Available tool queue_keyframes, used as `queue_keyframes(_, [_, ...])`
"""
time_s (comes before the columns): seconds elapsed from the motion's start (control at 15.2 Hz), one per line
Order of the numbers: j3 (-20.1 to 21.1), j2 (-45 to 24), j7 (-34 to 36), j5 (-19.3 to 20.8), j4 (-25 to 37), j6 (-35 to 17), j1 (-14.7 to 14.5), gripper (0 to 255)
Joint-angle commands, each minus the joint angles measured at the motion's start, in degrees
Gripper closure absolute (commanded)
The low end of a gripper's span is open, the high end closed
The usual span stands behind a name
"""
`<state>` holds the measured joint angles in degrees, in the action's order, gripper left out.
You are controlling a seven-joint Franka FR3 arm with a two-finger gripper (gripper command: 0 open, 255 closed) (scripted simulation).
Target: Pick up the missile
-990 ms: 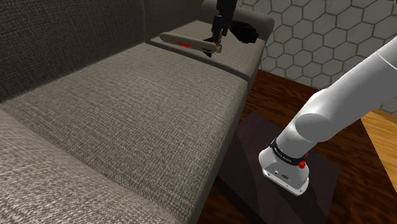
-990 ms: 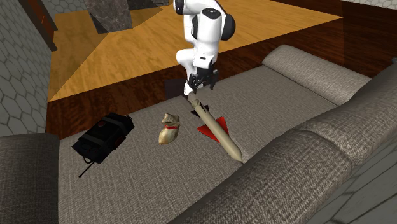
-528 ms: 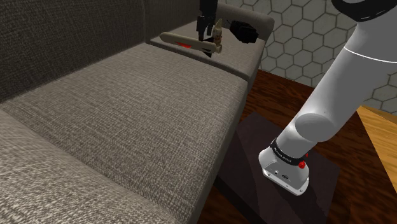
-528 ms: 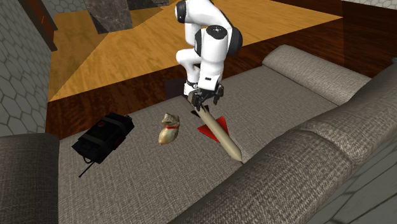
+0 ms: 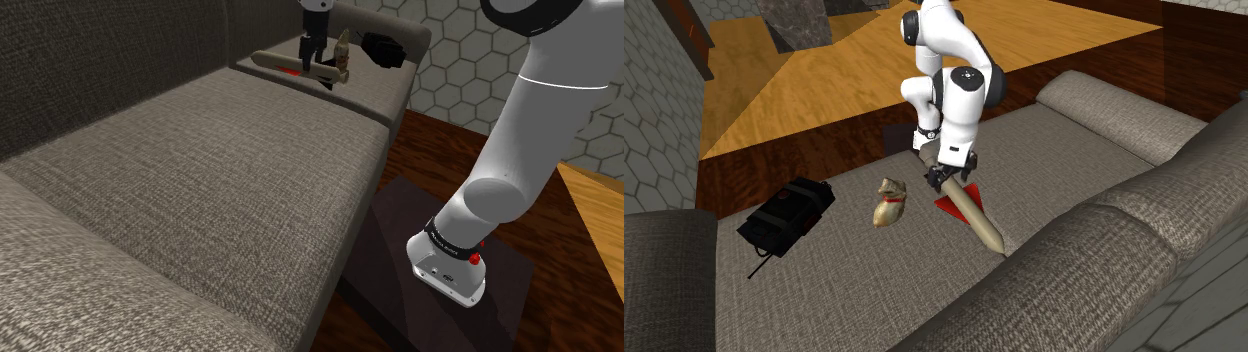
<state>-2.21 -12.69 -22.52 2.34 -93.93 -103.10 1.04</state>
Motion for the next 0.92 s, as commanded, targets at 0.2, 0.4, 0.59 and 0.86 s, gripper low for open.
queue_keyframes(0.2, [0.0, -0.2, 0.1, 0.0, -1.6, -1.8, 0.0, 255])
queue_keyframes(0.4, [0.1, -0.2, 0.2, 0.0, -1.7, -1.9, -0.1, 255])
queue_keyframes(0.59, [0.1, -0.2, 0.2, 0.0, -1.7, -1.9, -0.1, 255])
queue_keyframes(0.86, [0.0, -0.1, 0.1, 0.0, -1.0, -1.1, 0.0, 255])
